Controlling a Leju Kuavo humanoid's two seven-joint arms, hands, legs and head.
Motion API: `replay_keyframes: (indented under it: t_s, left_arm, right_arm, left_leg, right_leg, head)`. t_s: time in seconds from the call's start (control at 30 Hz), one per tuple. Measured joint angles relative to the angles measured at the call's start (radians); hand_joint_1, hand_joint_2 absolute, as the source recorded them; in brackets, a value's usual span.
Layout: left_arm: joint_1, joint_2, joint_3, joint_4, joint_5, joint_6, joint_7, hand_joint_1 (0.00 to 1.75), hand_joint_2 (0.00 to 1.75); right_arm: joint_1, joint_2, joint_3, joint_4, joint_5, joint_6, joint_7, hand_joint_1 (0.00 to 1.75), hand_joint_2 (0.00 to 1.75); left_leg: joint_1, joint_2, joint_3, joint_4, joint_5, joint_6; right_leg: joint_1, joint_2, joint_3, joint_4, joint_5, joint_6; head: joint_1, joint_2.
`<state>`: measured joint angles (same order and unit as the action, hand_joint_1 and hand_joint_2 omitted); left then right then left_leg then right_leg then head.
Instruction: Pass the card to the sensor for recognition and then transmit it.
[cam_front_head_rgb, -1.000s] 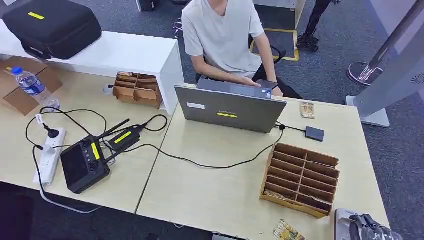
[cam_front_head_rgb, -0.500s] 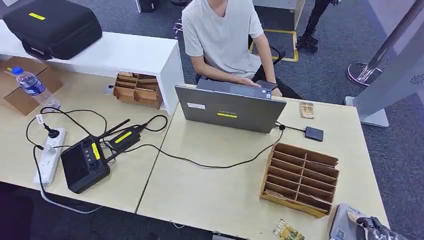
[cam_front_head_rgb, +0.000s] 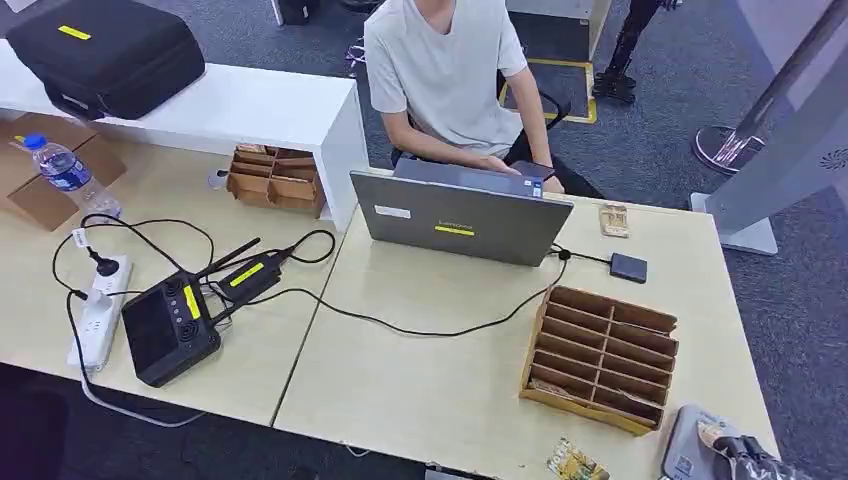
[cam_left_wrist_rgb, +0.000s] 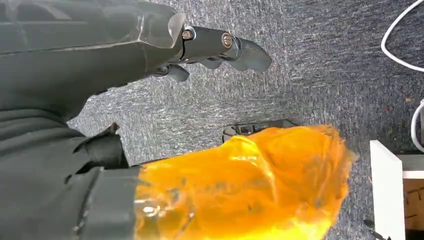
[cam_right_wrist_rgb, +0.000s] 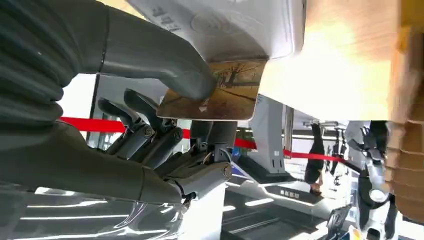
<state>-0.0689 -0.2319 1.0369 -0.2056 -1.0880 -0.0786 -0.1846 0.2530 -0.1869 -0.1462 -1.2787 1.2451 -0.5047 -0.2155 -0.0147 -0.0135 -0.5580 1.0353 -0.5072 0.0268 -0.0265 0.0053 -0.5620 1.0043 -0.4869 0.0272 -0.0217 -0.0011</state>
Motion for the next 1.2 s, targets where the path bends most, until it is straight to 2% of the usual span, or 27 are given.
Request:
replay_keyframes:
  t_s: [0.23, 0.33, 0.37, 0.43, 0.47, 0.53, 0.63, 0.67, 0.73, 0.87, 1.0, 1.2]
  left_arm:
    - [0.0, 0.0, 0.001, 0.0, -0.003, 0.0, 0.0, 0.0, 0.0]
    - [0.001, 0.0, 0.001, 0.0, -0.028, -0.001, 0.0, 0.0, 0.0]
    - [0.002, 0.001, 0.001, 0.0, -0.034, -0.001, 0.0, 0.0, 0.0]
    - [-0.001, 0.002, 0.001, 0.0, -0.041, -0.001, 0.0, 0.0, 0.0]
    - [-0.003, 0.002, 0.001, 0.0, -0.042, -0.001, 0.0, 0.0, 0.0]
    - [-0.003, 0.002, 0.001, 0.0, -0.043, -0.002, 0.0, 0.0, 0.0]
    - [-0.001, 0.003, 0.001, 0.0, -0.055, -0.004, 0.0, 0.0, 0.0]
    - [-0.001, 0.003, 0.0, 0.0, -0.059, -0.004, 0.0, 0.0, 0.0]
    - [-0.003, 0.003, -0.001, 0.0, -0.071, -0.004, 0.0, 0.0, 0.0]
    - [-0.006, 0.003, -0.01, 0.0, -0.102, -0.005, 0.005, 0.0, 0.0]
    - [-0.015, 0.0, -0.027, 0.0, -0.124, -0.006, 0.005, 0.0, 0.0]
    - [-0.018, 0.0, -0.048, 0.0, -0.147, -0.013, 0.003, 0.0, 0.0]
  right_arm:
    - [-0.043, 0.01, -0.082, 0.11, 0.022, -0.012, -0.054, 1.75, 1.75]
    - [-0.045, 0.016, -0.094, 0.056, -0.007, -0.117, -0.162, 1.75, 1.75]
    - [-0.048, 0.014, -0.089, -0.009, -0.003, -0.09, -0.138, 1.75, 1.75]
    - [-0.071, -0.002, -0.067, -0.14, -0.003, 0.07, -0.029, 1.75, 1.75]
    - [-0.082, -0.013, -0.062, -0.182, -0.004, 0.122, -0.001, 1.75, 1.75]
    - [-0.089, -0.028, -0.053, -0.251, -0.008, 0.125, 0.014, 1.75, 1.75]
    - [-0.108, -0.054, -0.02, -0.317, -0.024, 0.057, 0.005, 1.75, 1.75]
    - [-0.135, -0.071, -0.008, -0.337, -0.034, 0.063, 0.015, 1.75, 1.75]
    - [-0.219, -0.108, 0.02, -0.366, -0.058, 0.109, 0.038, 1.75, 1.75]
    - [-0.495, -0.157, 0.133, -0.362, -0.067, 0.213, 0.072, 1.75, 1.75]
    - [-0.802, -0.154, 0.312, -0.269, -0.028, 0.295, 0.123, 1.75, 1.75]
    - [-1.071, -0.095, 0.515, -0.157, -0.015, 0.344, 0.182, 1.75, 1.75]
  left_leg:
    - [0.0, 0.0, 0.001, 0.0, 0.0, 0.0]
    - [0.0, 0.0, -0.001, 0.0, 0.0, 0.0]
    - [-0.001, 0.001, -0.002, 0.0, 0.0, 0.0]
    - [-0.001, 0.005, 0.0, 0.0, 0.0, 0.0]
    - [0.0, 0.004, 0.0, 0.0, 0.001, 0.001]
    - [0.0, 0.001, 0.0, 0.0, 0.001, 0.001]
    - [-0.001, 0.002, -0.003, 0.0, 0.001, 0.001]
    - [-0.001, 0.003, -0.003, 0.0, 0.001, 0.0]
    - [-0.001, 0.007, -0.002, 0.0, 0.001, 0.0]
    - [-0.001, 0.012, -0.002, 0.0, 0.004, 0.0]
    - [0.0, 0.009, -0.004, 0.0, 0.009, -0.001]
    - [0.001, 0.004, -0.007, 0.0, 0.011, -0.003]
  right_leg:
    - [0.0, 0.0, 0.001, 0.0, 0.0, 0.0]
    - [-0.001, 0.0, 0.002, 0.0, 0.001, 0.0]
    - [-0.001, 0.001, 0.001, 0.0, 0.001, 0.001]
    - [-0.001, 0.005, -0.002, 0.0, 0.002, 0.0]
    - [-0.001, 0.005, -0.001, 0.0, 0.002, 0.0]
    - [-0.001, 0.001, 0.0, 0.0, 0.002, 0.0]
    - [-0.001, 0.002, -0.001, 0.001, 0.003, 0.001]
    - [-0.001, 0.004, -0.002, 0.001, 0.003, 0.001]
    - [-0.001, 0.008, -0.002, 0.001, 0.004, 0.0]
    - [-0.001, 0.012, -0.004, 0.001, 0.008, 0.0]
    - [-0.001, 0.011, -0.005, 0.002, 0.011, 0.001]
    - [0.0, 0.006, -0.007, 0.004, 0.011, 0.0]
  head:
    - [0.0, 0.0]
    - [0.0, 0.0]
    - [0.0, 0.0]
    - [-0.001, 0.0]
    - [0.0, 0.0]
    - [0.0, 0.0]
    - [-0.001, 0.0]
    - [0.0, 0.0]
    - [0.0, 0.0]
    - [0.0, 0.0]
    - [0.0, 0.0]
    - [0.0, 0.0]
